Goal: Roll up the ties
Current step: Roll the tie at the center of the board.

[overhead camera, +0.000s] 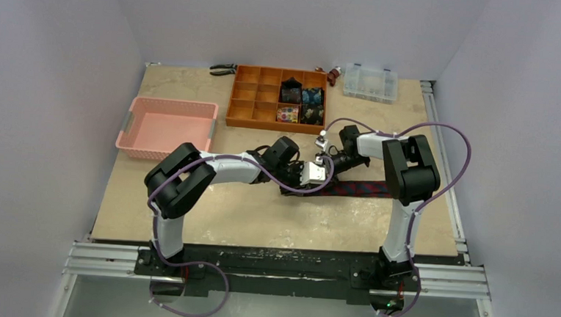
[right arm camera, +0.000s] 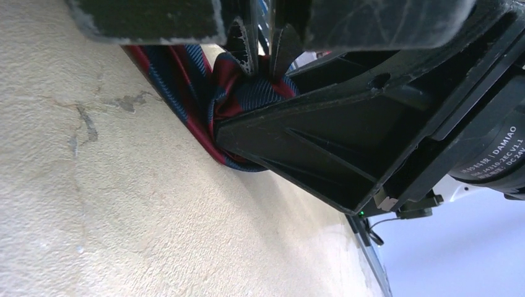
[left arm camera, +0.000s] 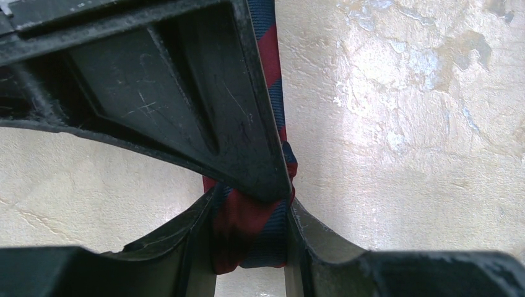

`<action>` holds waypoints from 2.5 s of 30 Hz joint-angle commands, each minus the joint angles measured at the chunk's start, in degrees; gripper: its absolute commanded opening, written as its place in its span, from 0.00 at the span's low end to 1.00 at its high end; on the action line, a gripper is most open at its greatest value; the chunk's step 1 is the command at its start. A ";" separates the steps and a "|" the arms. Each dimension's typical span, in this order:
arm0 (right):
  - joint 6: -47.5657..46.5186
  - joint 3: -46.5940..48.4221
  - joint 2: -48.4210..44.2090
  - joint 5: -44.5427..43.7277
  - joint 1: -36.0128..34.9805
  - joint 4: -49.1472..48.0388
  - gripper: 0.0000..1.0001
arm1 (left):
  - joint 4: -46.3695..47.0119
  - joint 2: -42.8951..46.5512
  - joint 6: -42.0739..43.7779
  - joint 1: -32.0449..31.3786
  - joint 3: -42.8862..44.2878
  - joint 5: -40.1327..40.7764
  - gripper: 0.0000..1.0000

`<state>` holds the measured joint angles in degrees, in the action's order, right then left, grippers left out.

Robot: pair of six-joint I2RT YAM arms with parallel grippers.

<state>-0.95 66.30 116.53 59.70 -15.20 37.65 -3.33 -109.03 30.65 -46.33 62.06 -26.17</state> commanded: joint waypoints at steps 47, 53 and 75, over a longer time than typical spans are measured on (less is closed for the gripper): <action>0.46 4.82 -2.71 -7.33 2.09 3.13 0.50 | -8.46 -4.59 -14.80 -0.05 -0.91 13.17 0.06; 3.07 6.13 0.32 -8.89 0.26 -0.51 0.44 | -10.27 -5.24 -14.21 -0.25 0.57 13.17 0.09; -5.33 8.84 10.11 -22.87 2.63 6.31 0.00 | 22.40 -4.45 -12.63 3.61 -3.63 -15.39 0.52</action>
<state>-0.62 74.76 121.49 53.49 -12.78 45.95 10.83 -111.24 17.26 -42.65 59.27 -34.63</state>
